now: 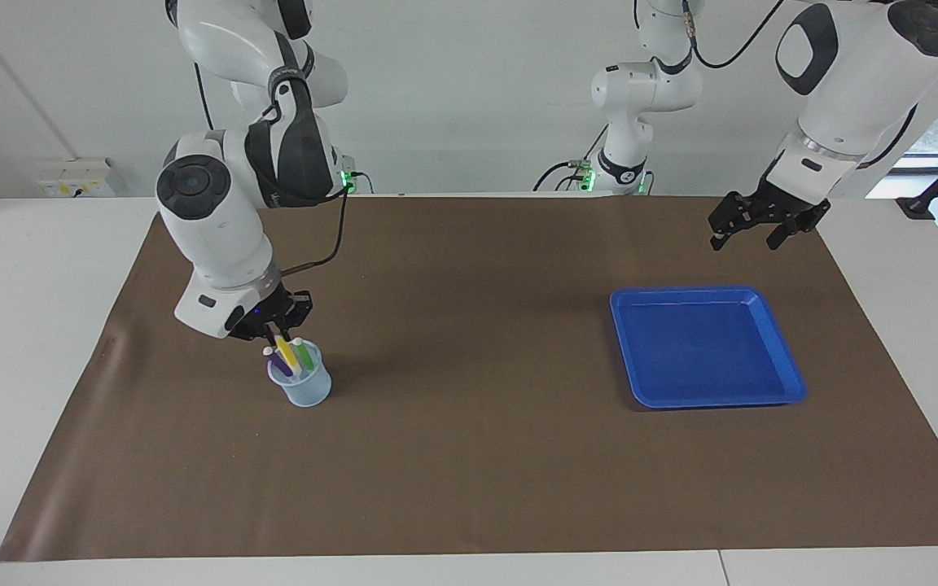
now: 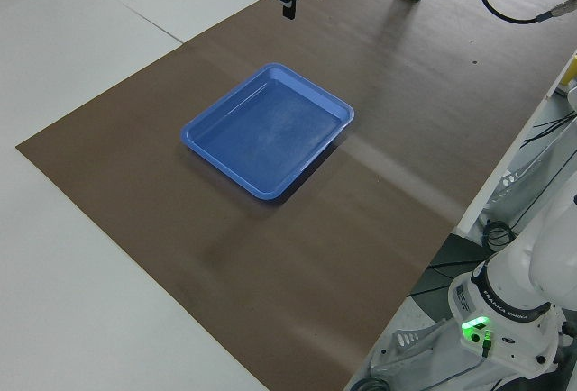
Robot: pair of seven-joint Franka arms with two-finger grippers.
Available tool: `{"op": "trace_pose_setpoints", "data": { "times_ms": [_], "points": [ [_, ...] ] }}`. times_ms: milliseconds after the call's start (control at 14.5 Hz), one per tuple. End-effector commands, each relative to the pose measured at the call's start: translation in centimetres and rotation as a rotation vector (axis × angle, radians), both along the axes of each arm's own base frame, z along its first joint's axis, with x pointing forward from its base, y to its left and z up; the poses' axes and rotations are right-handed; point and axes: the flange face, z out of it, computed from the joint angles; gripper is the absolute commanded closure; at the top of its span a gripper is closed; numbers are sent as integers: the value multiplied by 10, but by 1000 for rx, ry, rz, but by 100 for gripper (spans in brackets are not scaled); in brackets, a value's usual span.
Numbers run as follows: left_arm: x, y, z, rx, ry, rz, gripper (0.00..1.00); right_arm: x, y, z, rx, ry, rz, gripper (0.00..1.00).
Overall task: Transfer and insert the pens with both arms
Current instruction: 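Insert the yellow pen into the silver cup with the right gripper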
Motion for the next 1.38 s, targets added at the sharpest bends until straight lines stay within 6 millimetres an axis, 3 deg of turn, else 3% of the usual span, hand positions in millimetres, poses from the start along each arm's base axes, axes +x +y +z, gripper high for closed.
{"op": "trace_pose_setpoints", "data": {
  "times_ms": [0, 482, 827, 1102, 1309],
  "points": [
    [-17, 8, 3, 24, 35, -15, 0, -14, -3, -7, -9, -19, 27, 100],
    [-26, 15, 1, 26, 45, 3, 0, -28, -3, -36, 4, -88, 40, 100],
    [-28, 12, 4, 26, 47, -3, 0, -9, -8, -61, 21, -81, 36, 100],
    [-26, 3, 14, 50, 49, -29, 0, -11, -2, -64, 24, -71, 42, 100],
    [-24, 8, 24, 53, 47, -26, 0, -9, -4, -74, 25, -57, 38, 100]
  ]
}}
